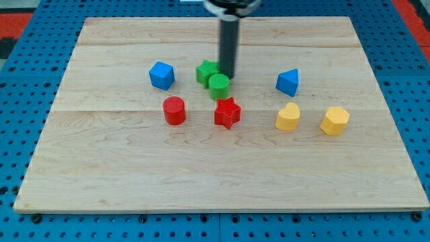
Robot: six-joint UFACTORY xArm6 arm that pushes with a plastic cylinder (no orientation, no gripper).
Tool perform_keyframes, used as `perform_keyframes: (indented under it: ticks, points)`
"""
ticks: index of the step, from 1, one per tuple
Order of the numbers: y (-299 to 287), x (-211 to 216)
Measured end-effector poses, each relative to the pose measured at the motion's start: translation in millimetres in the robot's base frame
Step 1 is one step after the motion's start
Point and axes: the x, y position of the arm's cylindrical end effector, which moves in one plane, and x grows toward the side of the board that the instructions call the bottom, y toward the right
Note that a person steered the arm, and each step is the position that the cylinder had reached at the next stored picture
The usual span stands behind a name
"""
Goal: Push the green star to the top left side of the board
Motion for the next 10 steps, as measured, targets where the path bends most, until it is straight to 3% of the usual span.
perform_keyframes:
  ticks: [1,2,3,5,6,8,9,10]
  points:
    - [-66,-12]
    - [-93,-8]
    - [-104,28]
    - [-167,-46]
    - [-162,-58]
    - [-92,-78]
    - [-108,-104]
    - [-165,-127]
